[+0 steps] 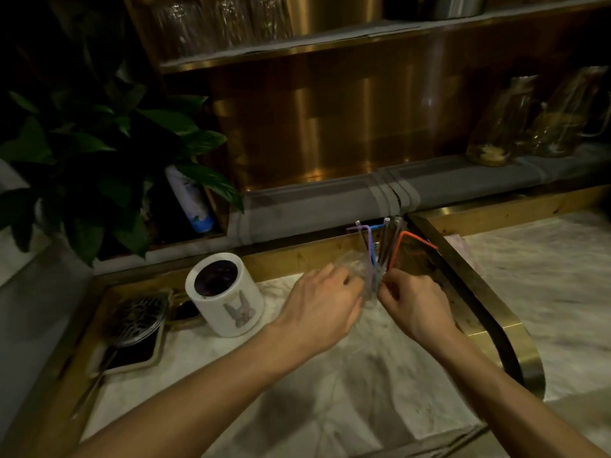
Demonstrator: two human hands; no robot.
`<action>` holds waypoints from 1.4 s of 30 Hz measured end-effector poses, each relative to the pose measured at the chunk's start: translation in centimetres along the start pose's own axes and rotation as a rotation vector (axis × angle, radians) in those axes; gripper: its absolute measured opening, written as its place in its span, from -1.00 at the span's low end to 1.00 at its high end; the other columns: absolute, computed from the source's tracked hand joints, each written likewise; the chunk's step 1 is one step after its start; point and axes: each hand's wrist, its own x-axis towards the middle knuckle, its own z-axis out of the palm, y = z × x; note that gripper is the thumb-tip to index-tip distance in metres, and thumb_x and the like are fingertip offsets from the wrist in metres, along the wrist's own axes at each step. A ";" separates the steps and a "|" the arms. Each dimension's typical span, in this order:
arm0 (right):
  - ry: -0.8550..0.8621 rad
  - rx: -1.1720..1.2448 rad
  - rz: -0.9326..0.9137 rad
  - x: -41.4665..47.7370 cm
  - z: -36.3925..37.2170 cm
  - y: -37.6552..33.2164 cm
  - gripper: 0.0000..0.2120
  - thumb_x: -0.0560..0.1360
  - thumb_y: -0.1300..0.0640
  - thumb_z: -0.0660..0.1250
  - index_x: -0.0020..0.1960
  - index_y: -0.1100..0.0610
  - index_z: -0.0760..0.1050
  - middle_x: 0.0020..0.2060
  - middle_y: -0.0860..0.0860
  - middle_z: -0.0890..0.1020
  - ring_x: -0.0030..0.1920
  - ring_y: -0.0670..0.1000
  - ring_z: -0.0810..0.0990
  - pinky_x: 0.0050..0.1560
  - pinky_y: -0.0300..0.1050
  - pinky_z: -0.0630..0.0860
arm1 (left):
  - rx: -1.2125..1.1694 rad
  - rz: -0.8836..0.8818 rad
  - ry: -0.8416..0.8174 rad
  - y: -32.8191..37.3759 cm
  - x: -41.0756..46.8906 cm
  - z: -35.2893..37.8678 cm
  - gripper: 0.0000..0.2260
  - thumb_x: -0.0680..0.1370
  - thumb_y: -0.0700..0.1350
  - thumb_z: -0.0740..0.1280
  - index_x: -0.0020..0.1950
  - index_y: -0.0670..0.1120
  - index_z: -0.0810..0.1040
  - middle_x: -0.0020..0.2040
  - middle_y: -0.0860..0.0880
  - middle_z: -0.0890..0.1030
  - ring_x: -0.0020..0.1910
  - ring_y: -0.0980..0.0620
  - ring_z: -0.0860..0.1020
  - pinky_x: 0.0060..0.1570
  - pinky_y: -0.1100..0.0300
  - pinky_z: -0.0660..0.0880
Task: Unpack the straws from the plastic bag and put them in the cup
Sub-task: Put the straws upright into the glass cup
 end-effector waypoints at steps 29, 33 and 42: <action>0.205 -0.097 -0.188 -4.4 0.2 -1.4 -0.92 0.40 0.18 0.39 -0.26 0.17 0.57 -0.34 0.10 0.60 -0.34 0.15 0.56 -0.35 -0.06 0.42 | -0.048 -0.618 -0.639 -6.6 0.1 17.0 -0.72 0.59 -0.12 0.22 0.26 -0.18 0.45 0.23 -0.17 0.51 0.23 -0.14 0.49 0.16 0.07 0.42; 0.219 -0.067 -0.184 -4.0 0.5 -1.1 -0.90 0.38 0.21 0.41 -0.29 0.17 0.55 -0.36 0.10 0.59 -0.36 0.15 0.55 -0.37 -0.04 0.43 | -0.040 -0.674 -0.652 -7.6 -0.5 19.0 -0.72 0.56 -0.10 0.27 0.23 -0.15 0.51 0.19 -0.14 0.56 0.17 -0.12 0.54 0.09 0.07 0.47; 0.180 -0.040 -0.181 -2.7 1.0 -0.8 -0.83 0.43 0.13 0.27 -0.26 0.16 0.56 -0.36 0.07 0.59 -0.37 0.10 0.53 -0.38 -0.07 0.42 | -0.214 -0.851 -0.566 -8.4 0.5 22.7 -0.73 0.56 -0.03 0.28 0.17 -0.13 0.55 0.15 -0.16 0.60 0.12 -0.17 0.56 0.07 0.03 0.46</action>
